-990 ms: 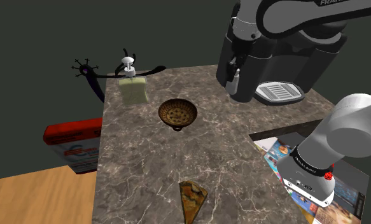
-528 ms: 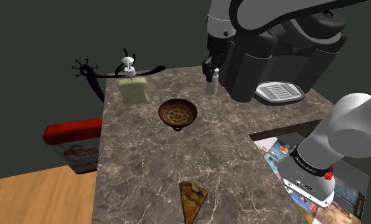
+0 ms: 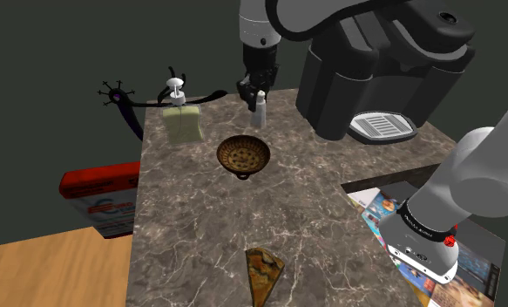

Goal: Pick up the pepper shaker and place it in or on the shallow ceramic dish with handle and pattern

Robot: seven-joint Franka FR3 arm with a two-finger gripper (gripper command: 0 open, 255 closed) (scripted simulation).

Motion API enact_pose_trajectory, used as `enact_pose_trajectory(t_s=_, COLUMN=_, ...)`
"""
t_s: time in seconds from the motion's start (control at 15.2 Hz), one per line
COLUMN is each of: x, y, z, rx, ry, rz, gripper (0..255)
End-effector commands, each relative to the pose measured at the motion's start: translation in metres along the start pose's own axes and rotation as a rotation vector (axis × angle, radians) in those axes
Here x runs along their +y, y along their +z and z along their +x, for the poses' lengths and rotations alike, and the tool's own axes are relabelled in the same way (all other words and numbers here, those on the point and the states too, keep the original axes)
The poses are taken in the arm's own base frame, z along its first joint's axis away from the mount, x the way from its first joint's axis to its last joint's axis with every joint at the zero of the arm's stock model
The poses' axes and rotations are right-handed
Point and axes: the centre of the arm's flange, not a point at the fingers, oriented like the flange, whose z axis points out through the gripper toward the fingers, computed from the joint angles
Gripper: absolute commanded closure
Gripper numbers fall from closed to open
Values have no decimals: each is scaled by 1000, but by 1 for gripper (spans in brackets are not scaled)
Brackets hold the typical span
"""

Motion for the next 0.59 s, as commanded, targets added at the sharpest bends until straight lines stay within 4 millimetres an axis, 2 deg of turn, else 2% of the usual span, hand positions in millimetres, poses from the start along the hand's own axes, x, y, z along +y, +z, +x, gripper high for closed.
enact_pose_trajectory(t_s=0.0, x=-33, y=-6, z=22, rx=0, ry=1, rz=1, gripper=255)
enact_pose_trajectory(t_s=0.53, x=-37, y=36, z=21, rx=0, ry=1, rz=1, gripper=255)
